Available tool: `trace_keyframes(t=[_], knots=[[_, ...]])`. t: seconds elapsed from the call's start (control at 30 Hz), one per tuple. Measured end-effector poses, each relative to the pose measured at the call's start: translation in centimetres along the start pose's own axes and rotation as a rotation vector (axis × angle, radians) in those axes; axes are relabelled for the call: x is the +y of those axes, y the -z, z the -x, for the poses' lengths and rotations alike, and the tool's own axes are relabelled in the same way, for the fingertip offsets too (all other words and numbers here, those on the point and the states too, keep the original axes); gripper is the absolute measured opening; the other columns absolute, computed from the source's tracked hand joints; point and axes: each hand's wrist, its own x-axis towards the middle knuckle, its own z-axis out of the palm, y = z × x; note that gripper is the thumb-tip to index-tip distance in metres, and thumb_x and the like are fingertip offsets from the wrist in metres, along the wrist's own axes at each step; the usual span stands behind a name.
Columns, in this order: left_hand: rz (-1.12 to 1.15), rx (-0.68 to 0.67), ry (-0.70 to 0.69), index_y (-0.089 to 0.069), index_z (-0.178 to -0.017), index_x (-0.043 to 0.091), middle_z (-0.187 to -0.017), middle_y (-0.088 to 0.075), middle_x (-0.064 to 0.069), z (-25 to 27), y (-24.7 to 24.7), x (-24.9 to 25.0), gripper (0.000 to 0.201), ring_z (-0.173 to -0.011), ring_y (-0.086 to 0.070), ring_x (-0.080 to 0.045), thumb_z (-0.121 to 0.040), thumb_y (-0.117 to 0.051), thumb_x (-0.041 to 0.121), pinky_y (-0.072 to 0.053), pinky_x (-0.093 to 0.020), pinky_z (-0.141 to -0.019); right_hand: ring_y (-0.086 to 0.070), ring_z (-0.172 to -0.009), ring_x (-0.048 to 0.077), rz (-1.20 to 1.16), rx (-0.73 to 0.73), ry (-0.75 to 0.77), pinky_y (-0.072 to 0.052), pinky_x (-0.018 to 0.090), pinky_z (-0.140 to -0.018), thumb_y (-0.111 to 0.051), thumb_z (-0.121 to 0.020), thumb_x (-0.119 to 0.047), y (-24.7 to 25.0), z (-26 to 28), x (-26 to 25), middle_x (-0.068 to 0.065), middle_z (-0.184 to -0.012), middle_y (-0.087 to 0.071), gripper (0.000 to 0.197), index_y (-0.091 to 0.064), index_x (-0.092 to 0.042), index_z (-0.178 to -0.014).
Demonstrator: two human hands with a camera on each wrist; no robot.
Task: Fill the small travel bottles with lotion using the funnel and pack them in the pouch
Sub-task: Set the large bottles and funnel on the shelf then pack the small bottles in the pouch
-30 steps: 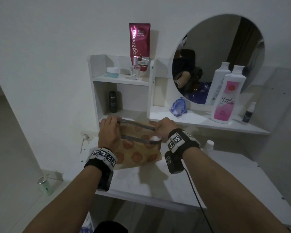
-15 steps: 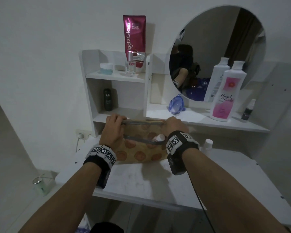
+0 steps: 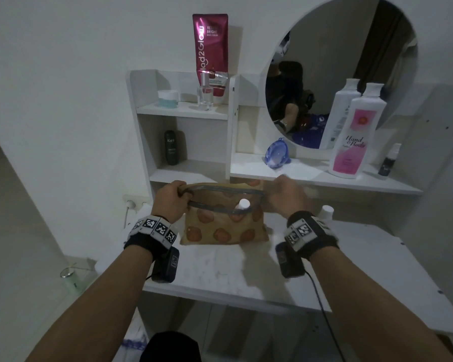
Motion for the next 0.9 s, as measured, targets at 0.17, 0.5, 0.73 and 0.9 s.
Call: trace_keyframes(t=[0.17, 0.5, 0.73, 0.9], knots=[[-0.008, 0.039, 0.022, -0.065, -0.113, 0.006, -0.104, -0.069, -0.014, 1.1, -0.1, 0.3, 0.025, -0.099, -0.062, -0.031, -0.089, -0.060, 0.013, -0.040, -0.025, -0.080, -0.040, -0.129, 0.036, -0.002, 0.287, -0.227, -0.034, 0.053, -0.108, -0.082, -0.072, -0.026, 2.9, 1.5, 5.8, 0.013, -0.139, -0.044, 0.078, -0.038, -0.023, -0.137], [0.078, 0.084, 0.055, -0.060, -0.125, 0.004, -0.116, -0.066, -0.017, 1.8, -0.2, 1.3, 0.036, -0.109, -0.060, -0.033, -0.088, -0.058, 0.006, -0.046, -0.035, -0.097, -0.060, -0.109, 0.041, -0.316, 0.057, -0.490, -0.051, 0.050, -0.094, -0.081, -0.077, -0.019, 0.5, 2.8, 11.6, 0.019, -0.120, -0.064, 0.053, -0.060, -0.006, -0.124], [0.118, 0.052, 0.128, -0.060, -0.124, 0.007, -0.115, -0.066, -0.017, 0.9, -0.9, 1.5, 0.037, -0.108, -0.061, -0.033, -0.088, -0.060, 0.012, -0.049, -0.040, -0.097, -0.063, -0.105, 0.038, -0.722, 0.070, -0.430, -0.061, 0.044, -0.069, -0.078, -0.080, -0.008, 1.6, 2.2, 9.1, 0.022, -0.118, -0.062, 0.036, -0.060, -0.002, -0.111], [0.153, 0.044, 0.141, -0.061, -0.122, 0.008, -0.112, -0.067, -0.016, 0.6, -1.1, 1.5, 0.036, -0.102, -0.064, -0.032, -0.086, -0.061, 0.013, -0.053, -0.044, -0.091, -0.064, -0.092, 0.017, -1.029, 0.080, -0.156, -0.051, 0.014, -0.046, -0.072, -0.086, -0.008, 5.9, 3.6, 0.9, 0.007, -0.109, -0.064, 0.036, -0.057, -0.003, -0.118]])
